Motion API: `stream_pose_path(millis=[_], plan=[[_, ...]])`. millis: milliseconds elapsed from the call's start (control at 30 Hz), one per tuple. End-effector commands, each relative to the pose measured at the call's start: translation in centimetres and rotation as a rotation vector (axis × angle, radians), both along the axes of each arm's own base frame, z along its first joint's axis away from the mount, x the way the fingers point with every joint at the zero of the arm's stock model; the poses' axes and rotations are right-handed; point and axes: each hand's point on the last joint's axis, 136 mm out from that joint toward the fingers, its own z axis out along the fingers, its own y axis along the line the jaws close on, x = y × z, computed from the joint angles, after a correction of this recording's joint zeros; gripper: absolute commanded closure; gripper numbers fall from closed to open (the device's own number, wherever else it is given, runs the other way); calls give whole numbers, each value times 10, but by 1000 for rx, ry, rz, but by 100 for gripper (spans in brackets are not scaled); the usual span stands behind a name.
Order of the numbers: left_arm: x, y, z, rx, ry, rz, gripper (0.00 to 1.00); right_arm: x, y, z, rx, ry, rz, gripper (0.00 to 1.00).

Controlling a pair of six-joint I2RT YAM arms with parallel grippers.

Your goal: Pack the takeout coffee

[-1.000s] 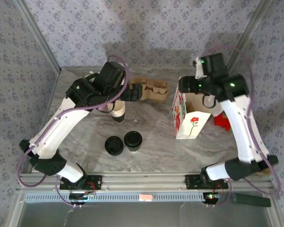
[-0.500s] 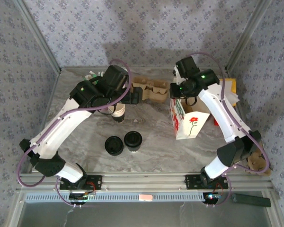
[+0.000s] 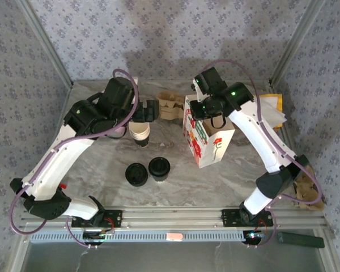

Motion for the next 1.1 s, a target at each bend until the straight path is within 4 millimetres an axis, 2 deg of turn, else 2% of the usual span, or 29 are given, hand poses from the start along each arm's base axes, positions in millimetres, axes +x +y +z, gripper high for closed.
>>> stream_pose_path(millis=[0,167,333,533,833,1067], plan=[[-3,13,4,3,-17,24,0,9,7,-6,-2,14,-37,87],[-6,19,4,0,-17,33,0,23,24,-8,22,24,-35,87],[-9,28,5,-4,-20,47,0,27,43,-4,-3,23,4,87],[-12,35,5,-6,-15,50,0,23,47,-5,-52,29,16,78],[-17,35,-3,-26,12,47,0,11,36,10,-120,-18,37,41],[-19,40,-2,-12,15,55,0,-10,21,36,-129,-62,55,21]])
